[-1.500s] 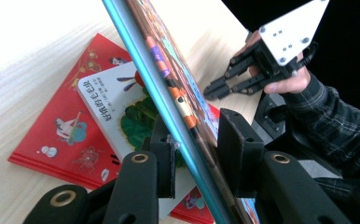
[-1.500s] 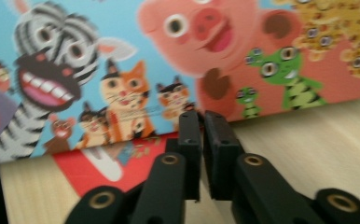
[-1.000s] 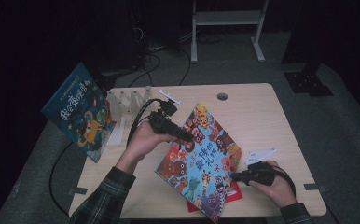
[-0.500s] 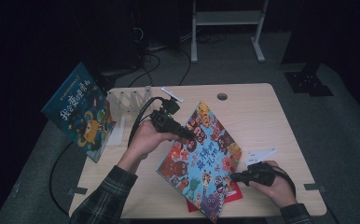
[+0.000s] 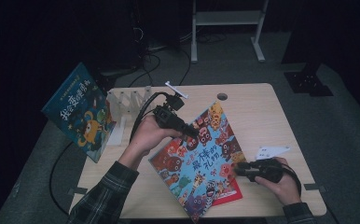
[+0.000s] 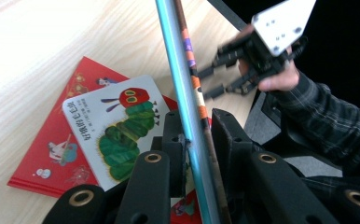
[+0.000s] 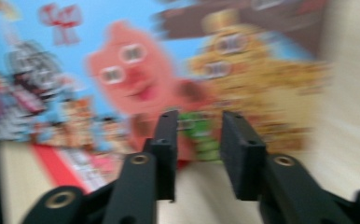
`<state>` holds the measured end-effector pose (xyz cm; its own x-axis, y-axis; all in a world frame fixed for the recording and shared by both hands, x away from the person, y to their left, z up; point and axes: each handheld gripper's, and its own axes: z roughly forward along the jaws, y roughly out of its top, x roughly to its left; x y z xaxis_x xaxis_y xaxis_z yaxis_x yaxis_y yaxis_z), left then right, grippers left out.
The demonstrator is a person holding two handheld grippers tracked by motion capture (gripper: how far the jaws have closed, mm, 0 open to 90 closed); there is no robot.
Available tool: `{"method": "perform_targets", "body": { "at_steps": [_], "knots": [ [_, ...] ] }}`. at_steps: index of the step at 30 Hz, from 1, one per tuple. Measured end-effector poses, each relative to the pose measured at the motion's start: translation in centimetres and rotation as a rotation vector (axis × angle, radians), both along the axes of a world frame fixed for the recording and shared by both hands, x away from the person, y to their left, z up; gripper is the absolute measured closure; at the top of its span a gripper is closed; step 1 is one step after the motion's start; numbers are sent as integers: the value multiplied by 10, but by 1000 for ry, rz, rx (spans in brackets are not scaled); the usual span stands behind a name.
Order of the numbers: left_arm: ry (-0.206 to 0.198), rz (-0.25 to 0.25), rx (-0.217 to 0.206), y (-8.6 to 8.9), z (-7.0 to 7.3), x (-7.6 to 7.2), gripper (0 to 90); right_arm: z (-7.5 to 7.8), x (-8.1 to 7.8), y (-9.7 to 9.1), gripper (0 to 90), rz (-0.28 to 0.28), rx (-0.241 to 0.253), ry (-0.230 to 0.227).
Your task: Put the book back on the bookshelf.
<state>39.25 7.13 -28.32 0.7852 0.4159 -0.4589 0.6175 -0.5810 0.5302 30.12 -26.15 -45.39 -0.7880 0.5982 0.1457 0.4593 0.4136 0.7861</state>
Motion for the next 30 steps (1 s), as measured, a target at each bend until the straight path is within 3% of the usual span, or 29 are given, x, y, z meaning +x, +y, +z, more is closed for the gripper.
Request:
{"method": "perform_targets", "body": {
  "at_steps": [6,8,13,18,24,30],
  "knots": [
    [10,-27,6,-4,6,-3,780,5,4,-34,497,-196,89,-116],
    [20,-35,18,-5,7,-4,784,3,8,-41,441,-286,67,-147],
    [34,-56,24,-9,12,-8,803,-10,25,-43,351,-390,-13,-154],
    [31,-86,33,-12,17,-13,807,-19,36,-40,330,-405,-35,-102],
    [11,-112,25,-14,23,-20,808,-32,46,-36,312,-419,-101,-20],
    [-25,-119,32,-12,33,-23,808,-32,48,-35,265,-441,-128,-25]
  ]
}}
